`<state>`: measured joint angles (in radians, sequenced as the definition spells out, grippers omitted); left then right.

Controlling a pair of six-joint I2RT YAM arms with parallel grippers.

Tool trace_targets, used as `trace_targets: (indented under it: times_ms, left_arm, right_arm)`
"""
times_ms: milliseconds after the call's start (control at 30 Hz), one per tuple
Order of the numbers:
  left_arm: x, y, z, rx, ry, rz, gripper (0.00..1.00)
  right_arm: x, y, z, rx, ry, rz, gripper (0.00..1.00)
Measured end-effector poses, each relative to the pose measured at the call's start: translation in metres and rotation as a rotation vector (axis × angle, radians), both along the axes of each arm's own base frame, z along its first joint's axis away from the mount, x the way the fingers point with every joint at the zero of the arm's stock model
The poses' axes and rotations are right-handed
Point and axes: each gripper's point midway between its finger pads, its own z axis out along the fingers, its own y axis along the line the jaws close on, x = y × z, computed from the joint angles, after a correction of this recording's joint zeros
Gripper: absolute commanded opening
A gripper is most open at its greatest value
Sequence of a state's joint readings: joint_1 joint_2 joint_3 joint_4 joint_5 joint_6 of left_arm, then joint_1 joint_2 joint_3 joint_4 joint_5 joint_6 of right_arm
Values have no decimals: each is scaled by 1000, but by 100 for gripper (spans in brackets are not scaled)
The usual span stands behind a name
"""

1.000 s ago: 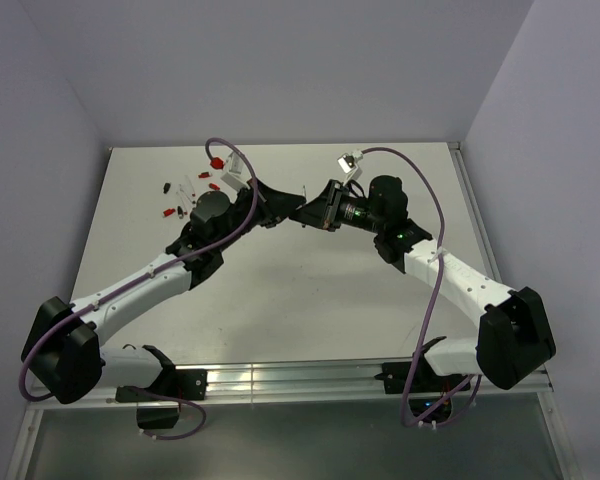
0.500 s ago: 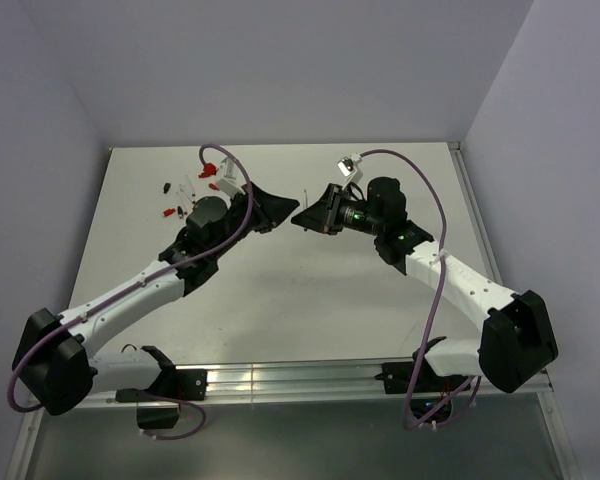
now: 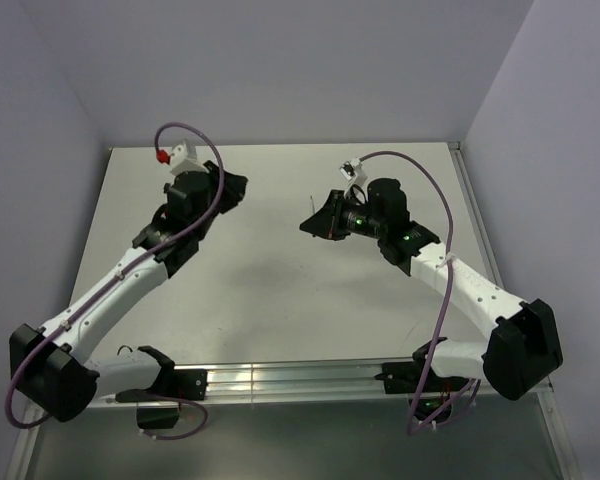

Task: Insert the pens into the pen caps
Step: Pick up the pen from the center of the board, then pick up the pen cap from the center of the board.

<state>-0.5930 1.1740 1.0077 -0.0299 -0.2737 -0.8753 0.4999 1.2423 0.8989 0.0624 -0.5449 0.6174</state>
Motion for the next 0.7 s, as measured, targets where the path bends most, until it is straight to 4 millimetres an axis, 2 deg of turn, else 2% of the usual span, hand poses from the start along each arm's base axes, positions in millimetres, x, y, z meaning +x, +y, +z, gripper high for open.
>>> trace_targets:
  times_ms: [67, 167, 300, 367, 533, 633, 700]
  left_arm:
    - [22, 30, -4, 38, 35, 116, 28]
    - [53, 80, -22, 108, 113, 275, 27]
    - [90, 142, -64, 220, 254, 442, 26]
    - [107, 165, -83, 281, 315, 486, 27]
    - [151, 193, -110, 397, 395, 467, 29]
    - [179, 198, -121, 431, 417, 440, 31]
    - [190, 197, -131, 439, 432, 424, 31]
  right_arm:
    - [-1, -4, -3, -33, -6, -5, 0]
    - [-2, -8, -7, -70, -15, -8, 0]
    - [-4, -10, -13, -98, -14, 3, 0]
    - [-4, -10, -15, -105, -16, 9, 0]
    - [-4, -7, -26, -113, 14, 34, 0]
    - [-3, -5, -35, -124, 36, 40, 0]
    - [-2, -5, -39, -132, 45, 41, 0]
